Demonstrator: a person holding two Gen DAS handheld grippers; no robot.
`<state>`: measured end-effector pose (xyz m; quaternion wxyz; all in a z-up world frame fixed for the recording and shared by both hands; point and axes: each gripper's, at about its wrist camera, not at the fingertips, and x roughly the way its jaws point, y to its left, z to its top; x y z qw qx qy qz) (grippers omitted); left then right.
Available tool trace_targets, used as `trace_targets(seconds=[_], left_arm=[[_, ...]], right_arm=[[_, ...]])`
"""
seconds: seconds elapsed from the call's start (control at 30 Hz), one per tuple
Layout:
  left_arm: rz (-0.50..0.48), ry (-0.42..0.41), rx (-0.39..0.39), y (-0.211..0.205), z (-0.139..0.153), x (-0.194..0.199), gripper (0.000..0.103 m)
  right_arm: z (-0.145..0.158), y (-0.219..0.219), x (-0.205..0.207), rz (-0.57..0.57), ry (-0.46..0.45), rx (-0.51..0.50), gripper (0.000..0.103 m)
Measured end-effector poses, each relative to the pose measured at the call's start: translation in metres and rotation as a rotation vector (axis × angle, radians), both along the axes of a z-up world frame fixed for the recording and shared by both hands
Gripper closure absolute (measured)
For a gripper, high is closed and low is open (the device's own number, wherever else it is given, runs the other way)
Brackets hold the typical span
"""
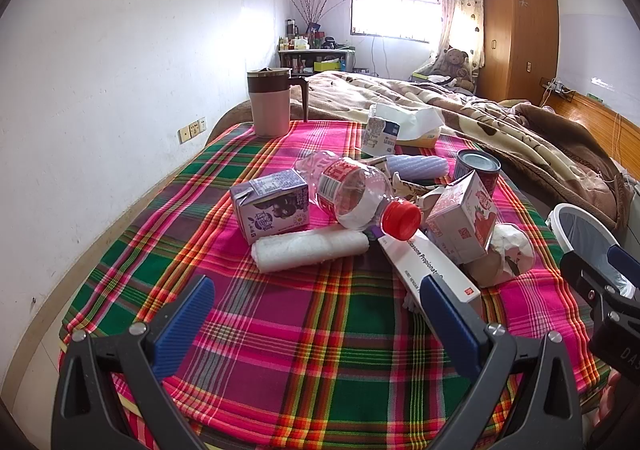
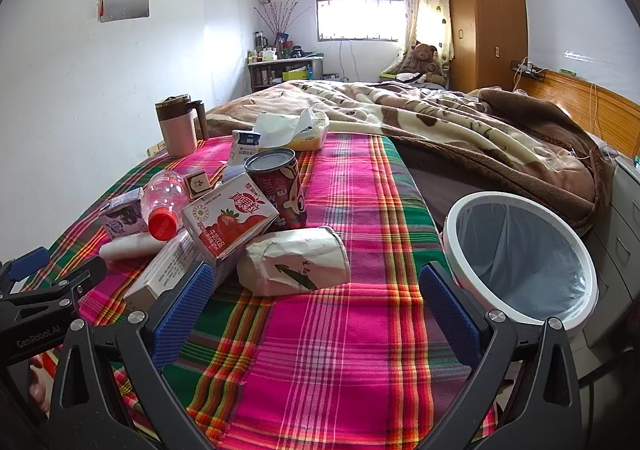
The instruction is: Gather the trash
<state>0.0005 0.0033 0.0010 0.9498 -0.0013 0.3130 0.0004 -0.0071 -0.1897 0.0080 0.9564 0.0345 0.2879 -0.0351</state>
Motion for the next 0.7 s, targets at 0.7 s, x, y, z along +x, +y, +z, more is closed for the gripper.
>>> trace_targets(seconds=[0.7], left_arm=[[-0.001,0.0,0.002,0.0008,0.0009,0.0012,0.0]], right_arm=[[-0.0003,-0.0004,0.0001,-0.001,0.001,0.0,0.0]])
